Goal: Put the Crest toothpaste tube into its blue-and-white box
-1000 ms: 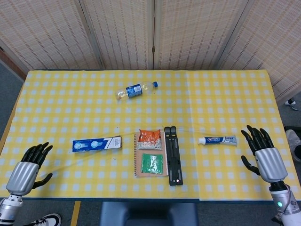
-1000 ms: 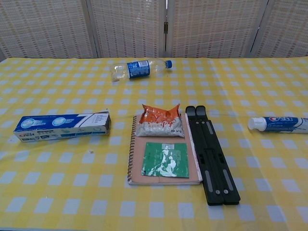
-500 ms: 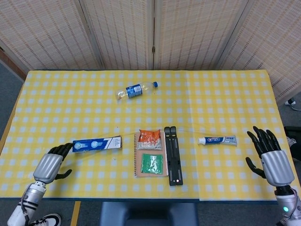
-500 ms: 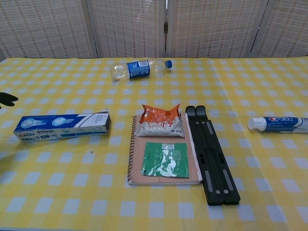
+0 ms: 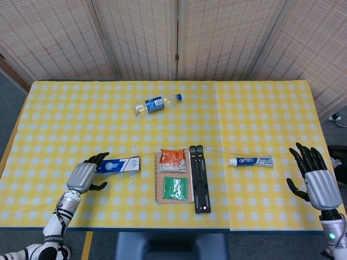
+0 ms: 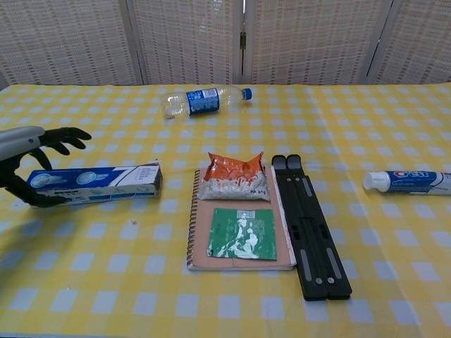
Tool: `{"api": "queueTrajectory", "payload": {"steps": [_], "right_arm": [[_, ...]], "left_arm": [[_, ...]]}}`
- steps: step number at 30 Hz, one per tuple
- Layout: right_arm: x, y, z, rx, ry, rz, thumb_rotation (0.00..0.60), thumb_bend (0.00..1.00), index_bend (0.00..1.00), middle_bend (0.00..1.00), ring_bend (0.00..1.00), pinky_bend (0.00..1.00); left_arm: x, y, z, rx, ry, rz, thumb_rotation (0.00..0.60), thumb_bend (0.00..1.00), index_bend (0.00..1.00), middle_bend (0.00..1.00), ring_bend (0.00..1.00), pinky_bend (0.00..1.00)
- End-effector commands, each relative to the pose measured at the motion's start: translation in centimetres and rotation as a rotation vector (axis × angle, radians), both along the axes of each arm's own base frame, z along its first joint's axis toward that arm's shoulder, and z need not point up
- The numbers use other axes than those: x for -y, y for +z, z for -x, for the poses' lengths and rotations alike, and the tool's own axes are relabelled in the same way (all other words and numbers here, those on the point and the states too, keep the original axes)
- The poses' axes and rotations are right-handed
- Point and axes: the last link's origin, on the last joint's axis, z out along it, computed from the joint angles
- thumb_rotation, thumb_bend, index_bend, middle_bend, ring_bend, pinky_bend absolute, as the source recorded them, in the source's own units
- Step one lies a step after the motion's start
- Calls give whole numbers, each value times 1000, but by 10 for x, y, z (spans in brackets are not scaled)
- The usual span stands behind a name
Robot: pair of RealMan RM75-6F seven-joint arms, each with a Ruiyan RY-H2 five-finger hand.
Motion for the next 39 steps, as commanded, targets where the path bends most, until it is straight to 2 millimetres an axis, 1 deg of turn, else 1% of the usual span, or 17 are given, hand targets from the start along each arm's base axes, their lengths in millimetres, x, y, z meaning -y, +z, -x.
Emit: {"api": "queueTrajectory", "payload": {"steps": [1,5,8,11,15,21,31,39], "right_arm": [[-1,3,0,2,1,9,600,397,0,0,0,0],[-2,7,3,3,-15,18,600,397,0,0,0,0],[-2,7,5,5,-26,9,600,397,0,0,0,0],[-2,7,6,7,-32,3,600,397,0,0,0,0],[-1,8,7,9,-41,4,600,397,0,0,0,0],[1,6,9,9,-52,-13,600,397,0,0,0,0],[0,6,9,8,-51,-15,600,397,0,0,0,0],[0,6,9,8,-52,-10,600,396,0,0,0,0]], "left_arm": [[-11,-14,-7,2,0,32,600,289,118,168,186,323],[-17,-26,-10,-12,-7,55,600,289,132,169,197,286],[-21,-31,-10,-26,-12,67,600,289,140,180,206,256],[-26,-35,-10,-38,-15,72,600,289,149,183,216,247],[-30,-33,-13,-39,-33,50,600,289,171,197,219,212],[-31,-30,-21,-49,-73,31,600,289,177,201,219,209],[-35,-30,-21,-37,-67,24,600,289,181,213,226,211],[-40,-33,-16,-46,-58,45,600,289,181,215,228,213]]}}
